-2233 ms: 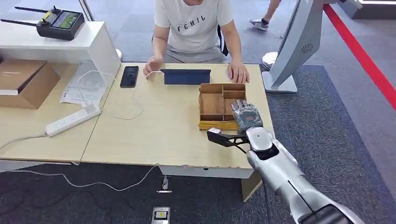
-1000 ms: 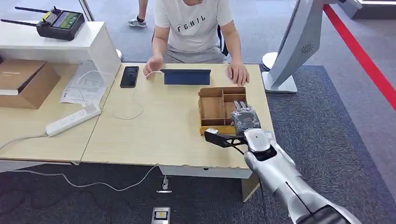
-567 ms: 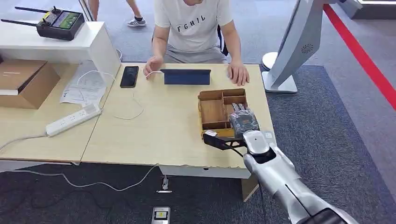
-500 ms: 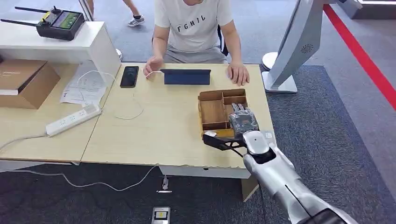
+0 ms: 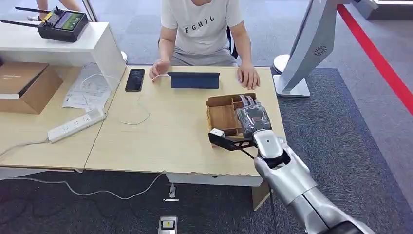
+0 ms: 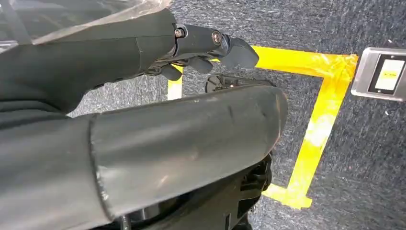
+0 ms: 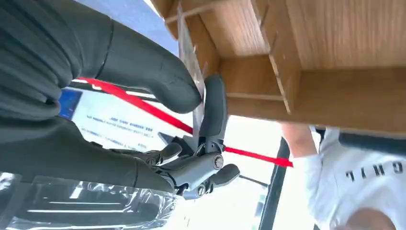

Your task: Pass the card to the sensor for recognition and then transmit it.

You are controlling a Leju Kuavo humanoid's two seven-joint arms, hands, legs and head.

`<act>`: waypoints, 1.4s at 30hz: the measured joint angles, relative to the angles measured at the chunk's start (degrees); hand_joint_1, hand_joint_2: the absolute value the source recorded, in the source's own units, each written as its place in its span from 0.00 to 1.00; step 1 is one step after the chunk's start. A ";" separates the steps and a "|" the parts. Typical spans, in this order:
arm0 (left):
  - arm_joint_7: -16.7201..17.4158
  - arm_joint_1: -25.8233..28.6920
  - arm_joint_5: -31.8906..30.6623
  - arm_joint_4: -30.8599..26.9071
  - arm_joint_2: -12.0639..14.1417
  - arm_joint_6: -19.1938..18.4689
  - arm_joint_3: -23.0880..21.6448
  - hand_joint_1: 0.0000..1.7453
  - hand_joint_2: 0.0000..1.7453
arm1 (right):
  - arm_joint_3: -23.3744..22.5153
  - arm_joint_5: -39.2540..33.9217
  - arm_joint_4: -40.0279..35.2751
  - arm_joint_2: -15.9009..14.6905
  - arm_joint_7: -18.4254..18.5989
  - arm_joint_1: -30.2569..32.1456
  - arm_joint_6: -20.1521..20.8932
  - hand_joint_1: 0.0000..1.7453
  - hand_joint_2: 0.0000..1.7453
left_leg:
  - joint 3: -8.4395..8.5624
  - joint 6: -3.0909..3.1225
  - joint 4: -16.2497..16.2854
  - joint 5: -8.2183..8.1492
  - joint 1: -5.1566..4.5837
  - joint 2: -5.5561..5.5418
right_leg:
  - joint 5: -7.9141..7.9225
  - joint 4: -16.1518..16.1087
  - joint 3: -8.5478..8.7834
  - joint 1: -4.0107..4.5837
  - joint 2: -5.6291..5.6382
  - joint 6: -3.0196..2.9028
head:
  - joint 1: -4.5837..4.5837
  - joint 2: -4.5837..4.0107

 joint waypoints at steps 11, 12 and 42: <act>-0.07 -0.01 -0.04 0.00 -0.02 -0.02 -0.52 0.00 0.00 | 0.00 -0.35 -5.79 -1.09 -0.39 0.03 -0.35 1.00 1.00 | 0.00 0.00 0.00 0.00 0.00 0.00 | 0.00 0.00 -0.01 0.00 0.00 0.00 | 0.00 0.00; -0.07 0.00 -0.04 0.00 -0.02 -0.02 -0.52 0.00 0.00 | -0.02 -0.39 -5.92 -1.16 -0.46 0.03 -0.57 1.00 1.00 | 0.01 0.00 0.00 0.00 0.00 0.00 | 0.00 0.00 -0.01 0.00 0.00 0.00 | 0.00 0.00; 0.85 -1.26 -0.83 0.00 -0.02 -0.31 -1.99 0.00 0.00 | 0.37 -1.20 0.62 5.36 -5.07 -13.87 -7.04 1.00 1.00 | -0.07 -0.03 0.00 0.03 0.01 -0.01 | 0.00 0.04 -0.04 0.01 0.01 -0.01 | 0.00 0.00</act>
